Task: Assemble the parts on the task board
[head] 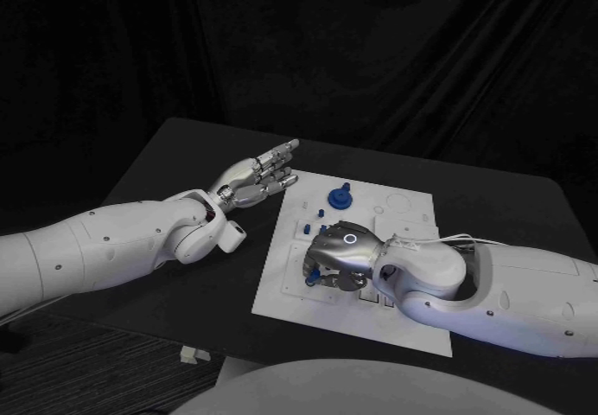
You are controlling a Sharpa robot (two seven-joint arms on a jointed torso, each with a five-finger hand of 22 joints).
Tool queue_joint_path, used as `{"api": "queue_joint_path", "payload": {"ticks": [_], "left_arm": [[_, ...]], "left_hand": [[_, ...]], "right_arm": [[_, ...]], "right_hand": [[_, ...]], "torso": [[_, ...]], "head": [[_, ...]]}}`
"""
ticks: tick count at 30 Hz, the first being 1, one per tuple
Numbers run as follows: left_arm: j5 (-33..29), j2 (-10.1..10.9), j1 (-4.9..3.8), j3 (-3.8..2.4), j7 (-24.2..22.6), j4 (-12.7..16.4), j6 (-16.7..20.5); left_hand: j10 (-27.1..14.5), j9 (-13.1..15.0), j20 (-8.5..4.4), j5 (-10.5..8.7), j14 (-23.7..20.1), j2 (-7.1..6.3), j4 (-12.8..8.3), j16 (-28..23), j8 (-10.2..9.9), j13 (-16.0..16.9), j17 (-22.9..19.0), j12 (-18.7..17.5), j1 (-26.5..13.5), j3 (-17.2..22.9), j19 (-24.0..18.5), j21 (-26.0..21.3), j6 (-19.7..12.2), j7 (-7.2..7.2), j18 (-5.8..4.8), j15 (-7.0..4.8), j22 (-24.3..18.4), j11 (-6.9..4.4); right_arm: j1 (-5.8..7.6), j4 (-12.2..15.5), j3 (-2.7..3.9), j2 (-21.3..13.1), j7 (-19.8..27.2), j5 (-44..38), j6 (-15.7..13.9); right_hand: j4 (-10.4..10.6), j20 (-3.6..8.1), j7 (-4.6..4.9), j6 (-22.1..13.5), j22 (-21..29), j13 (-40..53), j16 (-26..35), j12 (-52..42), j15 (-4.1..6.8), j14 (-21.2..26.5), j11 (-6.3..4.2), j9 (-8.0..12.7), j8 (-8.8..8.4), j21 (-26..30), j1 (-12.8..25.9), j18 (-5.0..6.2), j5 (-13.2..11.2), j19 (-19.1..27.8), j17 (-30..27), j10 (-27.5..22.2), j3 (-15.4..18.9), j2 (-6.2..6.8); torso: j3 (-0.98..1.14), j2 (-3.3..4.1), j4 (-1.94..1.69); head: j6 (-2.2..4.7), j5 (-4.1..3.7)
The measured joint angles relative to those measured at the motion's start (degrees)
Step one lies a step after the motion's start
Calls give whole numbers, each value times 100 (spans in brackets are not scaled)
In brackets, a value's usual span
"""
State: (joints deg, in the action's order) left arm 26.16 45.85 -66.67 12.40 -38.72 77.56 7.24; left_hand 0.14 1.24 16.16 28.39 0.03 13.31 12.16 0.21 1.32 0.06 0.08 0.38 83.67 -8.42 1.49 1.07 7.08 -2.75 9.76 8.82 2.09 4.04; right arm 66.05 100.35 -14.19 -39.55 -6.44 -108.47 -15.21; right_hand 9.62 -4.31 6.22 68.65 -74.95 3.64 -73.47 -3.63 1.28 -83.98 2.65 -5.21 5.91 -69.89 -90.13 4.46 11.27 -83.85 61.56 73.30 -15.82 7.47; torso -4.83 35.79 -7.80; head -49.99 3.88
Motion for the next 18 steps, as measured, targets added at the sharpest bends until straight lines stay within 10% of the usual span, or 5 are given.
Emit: {"api": "queue_joint_path", "payload": {"ticks": [18], "left_arm": [[0, -25, 4, 0, 11, -57, -30]], "left_hand": [[-21, -1, 0, 0, 0, 0, -16, 0, 0, 0, 2, 0, 0, 15, 0, 0, 20, 20, 0, 0, 13, 21]], "right_arm": [[-69, -54, 19, 43, 0, -6, 7]], "right_hand": [[0, 0, 0, -1, 1, 3, 25, 3, -1, 0, 17, 1, 4, 24, -22, 0, 26, 0, -42, 14, 2, 7]], "torso": [[-1, 0, -6]], "head": [[0, -9]]}}
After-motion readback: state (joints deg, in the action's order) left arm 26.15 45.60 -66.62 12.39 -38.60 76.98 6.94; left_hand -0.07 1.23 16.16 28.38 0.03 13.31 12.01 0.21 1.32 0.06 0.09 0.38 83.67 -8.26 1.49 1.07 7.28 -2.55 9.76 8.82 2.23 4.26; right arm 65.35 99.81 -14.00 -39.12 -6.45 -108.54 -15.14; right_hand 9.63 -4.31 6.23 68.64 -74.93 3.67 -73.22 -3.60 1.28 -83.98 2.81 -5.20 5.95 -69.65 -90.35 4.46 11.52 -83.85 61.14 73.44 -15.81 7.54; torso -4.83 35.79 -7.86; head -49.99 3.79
